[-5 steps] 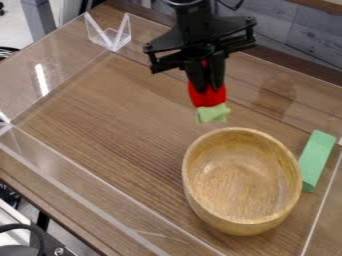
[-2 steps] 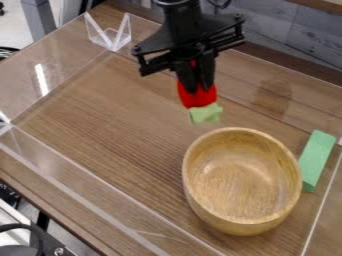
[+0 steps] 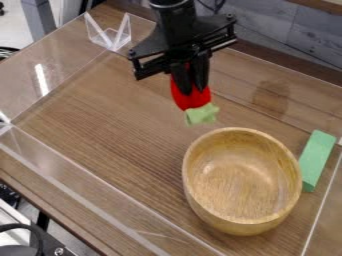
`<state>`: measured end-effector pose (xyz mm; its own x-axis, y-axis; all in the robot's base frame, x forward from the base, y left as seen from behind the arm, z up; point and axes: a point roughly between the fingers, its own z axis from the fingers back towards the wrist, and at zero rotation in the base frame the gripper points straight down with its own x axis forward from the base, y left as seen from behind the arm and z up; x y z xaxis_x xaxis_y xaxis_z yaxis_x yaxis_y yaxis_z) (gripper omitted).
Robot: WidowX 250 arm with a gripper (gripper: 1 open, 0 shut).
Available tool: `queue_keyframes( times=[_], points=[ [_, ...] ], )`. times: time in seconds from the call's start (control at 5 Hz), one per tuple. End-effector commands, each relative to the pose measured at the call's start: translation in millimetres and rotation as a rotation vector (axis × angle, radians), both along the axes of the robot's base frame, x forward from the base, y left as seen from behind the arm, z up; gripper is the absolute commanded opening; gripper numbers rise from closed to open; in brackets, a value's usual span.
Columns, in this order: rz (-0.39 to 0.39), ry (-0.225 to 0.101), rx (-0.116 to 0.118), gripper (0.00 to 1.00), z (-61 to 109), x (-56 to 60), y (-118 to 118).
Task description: Move the red fruit to the left
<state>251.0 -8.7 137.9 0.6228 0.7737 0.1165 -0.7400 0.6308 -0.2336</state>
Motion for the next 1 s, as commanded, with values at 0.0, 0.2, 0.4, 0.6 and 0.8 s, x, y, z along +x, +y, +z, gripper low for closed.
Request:
queue_keyframes(
  times=[0.0, 0.2, 0.4, 0.6, 0.8],
  points=[
    [0.036, -0.041, -0.001, 0.00, 10.5, 1.0, -1],
    [0.054, -0.035, -0.004, 0.00, 9.1, 0.0, -6],
    [0.113, -0.040, -0.026, 0.00, 22.9, 1.4, 6],
    [0.194, -0.050, -0.038, 0.00, 35.4, 5.2, 33],
    [0.217, -0.064, -0.020, 0.00, 33.7, 7.6, 65]
  ],
)
